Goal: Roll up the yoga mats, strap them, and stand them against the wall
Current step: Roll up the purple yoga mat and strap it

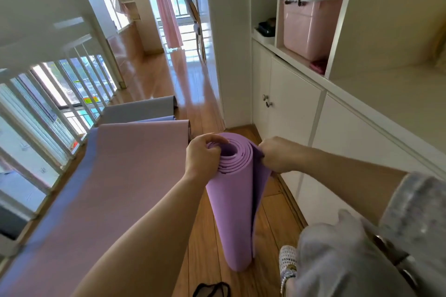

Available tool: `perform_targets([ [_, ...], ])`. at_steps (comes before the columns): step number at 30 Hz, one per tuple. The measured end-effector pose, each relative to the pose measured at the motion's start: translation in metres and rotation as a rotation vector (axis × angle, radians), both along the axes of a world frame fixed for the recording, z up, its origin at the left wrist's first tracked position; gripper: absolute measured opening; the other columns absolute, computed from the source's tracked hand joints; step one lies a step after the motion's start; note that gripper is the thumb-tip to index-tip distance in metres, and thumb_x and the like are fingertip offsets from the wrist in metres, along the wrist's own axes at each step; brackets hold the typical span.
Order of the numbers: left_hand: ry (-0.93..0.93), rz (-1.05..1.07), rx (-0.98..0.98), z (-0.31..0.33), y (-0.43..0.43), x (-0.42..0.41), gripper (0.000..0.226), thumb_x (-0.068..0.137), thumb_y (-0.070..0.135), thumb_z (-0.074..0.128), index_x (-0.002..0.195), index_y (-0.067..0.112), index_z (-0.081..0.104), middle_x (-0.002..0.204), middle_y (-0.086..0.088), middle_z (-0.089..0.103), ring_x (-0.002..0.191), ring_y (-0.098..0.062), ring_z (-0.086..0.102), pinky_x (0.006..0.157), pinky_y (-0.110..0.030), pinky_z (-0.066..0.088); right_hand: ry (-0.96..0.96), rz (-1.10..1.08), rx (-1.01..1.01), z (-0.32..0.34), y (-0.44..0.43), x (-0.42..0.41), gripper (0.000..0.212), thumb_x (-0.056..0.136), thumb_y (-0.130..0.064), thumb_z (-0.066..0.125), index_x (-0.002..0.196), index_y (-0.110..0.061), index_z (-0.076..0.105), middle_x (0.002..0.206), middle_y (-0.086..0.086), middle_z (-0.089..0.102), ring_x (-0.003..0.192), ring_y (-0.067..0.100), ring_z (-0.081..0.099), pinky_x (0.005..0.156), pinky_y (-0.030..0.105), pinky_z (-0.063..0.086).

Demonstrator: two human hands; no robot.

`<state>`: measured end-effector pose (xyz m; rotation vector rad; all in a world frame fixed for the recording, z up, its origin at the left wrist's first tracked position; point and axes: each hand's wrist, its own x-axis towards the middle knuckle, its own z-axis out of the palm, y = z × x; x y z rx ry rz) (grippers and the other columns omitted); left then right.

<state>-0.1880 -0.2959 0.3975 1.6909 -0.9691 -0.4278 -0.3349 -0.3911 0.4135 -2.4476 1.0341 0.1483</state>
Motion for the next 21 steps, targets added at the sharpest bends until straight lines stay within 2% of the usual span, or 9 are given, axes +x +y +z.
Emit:
perform_targets([
  [3,-0.028,0.048,0.0,0.0,-0.003,0.0,0.036,0.087,-0.007,0.051,0.074,0.022,0.069,0.083,0.018,0.06,0.082,-0.001,0.058,0.069,-0.008,0.047,-0.062,0.072,0.096,0.001,0.006,0.001,0.02,0.096,-0.004,0.049,0.113,-0.007,0.059,0.086,0.008,0.066,0.069,0.015,0.067,0.058,0.02,0.055],
  [5,-0.032,0.071,-0.001,-0.002,-0.004,0.003,0.035,0.086,-0.007,0.051,0.073,0.022,0.067,0.084,0.012,0.062,0.081,-0.005,0.06,0.067,-0.009,0.048,-0.212,0.077,0.135,-0.01,0.009,0.002,0.056,0.096,-0.006,0.05,0.147,-0.014,0.028,0.088,0.004,0.064,0.061,0.01,0.065,0.055,0.019,0.055],
  [6,-0.036,0.072,0.006,-0.003,-0.005,0.005,0.035,0.085,-0.006,0.052,0.071,0.022,0.066,0.084,0.009,0.063,0.081,-0.007,0.061,0.065,-0.009,0.049,-0.263,0.084,0.137,-0.015,0.009,0.001,0.072,0.096,-0.007,0.05,0.153,-0.02,0.007,0.088,0.002,0.063,0.059,0.009,0.064,0.056,0.019,0.055],
  [8,-0.038,0.051,0.032,-0.004,-0.006,0.009,0.034,0.085,-0.006,0.052,0.07,0.022,0.064,0.085,0.003,0.064,0.082,-0.012,0.063,0.064,-0.013,0.051,-0.328,0.134,0.141,-0.018,0.007,0.0,0.087,0.096,-0.007,0.051,0.151,-0.027,-0.013,0.088,0.001,0.062,0.059,0.007,0.064,0.061,0.019,0.056],
  [10,-0.026,0.019,0.051,-0.003,-0.007,0.013,0.032,0.085,-0.006,0.052,0.071,0.021,0.063,0.087,0.001,0.064,0.083,-0.016,0.064,0.067,-0.018,0.053,-0.342,0.254,0.132,-0.018,0.003,-0.003,0.097,0.093,-0.009,0.057,0.149,-0.033,-0.019,0.095,0.004,0.063,0.072,0.009,0.066,0.072,0.02,0.057],
  [13,-0.01,-0.029,0.071,-0.001,-0.008,0.019,0.029,0.088,-0.005,0.053,0.074,0.019,0.063,0.093,-0.003,0.064,0.089,-0.021,0.064,0.074,-0.024,0.055,-0.199,0.44,0.036,-0.011,-0.007,0.0,0.105,0.087,-0.014,0.067,0.151,-0.033,-0.015,0.105,0.007,0.063,0.087,0.014,0.065,0.085,0.03,0.056],
  [16,-0.009,-0.081,0.09,0.002,-0.008,0.017,0.029,0.086,-0.005,0.055,0.071,0.018,0.064,0.104,-0.006,0.063,0.096,-0.023,0.062,0.088,-0.038,0.054,0.011,0.596,-0.411,0.011,-0.015,0.009,0.082,0.094,-0.028,0.06,0.153,-0.03,0.002,0.101,0.004,0.061,0.077,0.009,0.052,0.084,0.029,0.053],
  [18,-0.012,-0.084,0.102,0.002,-0.007,0.018,0.03,0.085,-0.005,0.056,0.07,0.019,0.065,0.107,-0.007,0.063,0.098,-0.024,0.062,0.092,-0.043,0.052,0.117,0.718,-0.739,0.023,-0.019,0.011,0.07,0.093,-0.047,0.055,0.151,-0.028,0.02,0.092,0.003,0.059,0.072,0.01,0.044,0.074,0.027,0.052],
  [21,0.005,-0.063,0.078,0.003,0.0,0.017,0.031,0.083,-0.008,0.055,0.069,0.018,0.065,0.108,-0.006,0.064,0.101,-0.025,0.061,0.094,-0.045,0.051,-0.007,0.803,-0.967,0.022,-0.021,0.01,0.063,0.077,-0.066,0.063,0.127,-0.028,0.055,0.081,0.001,0.065,0.067,0.012,0.04,0.056,0.027,0.046],
])
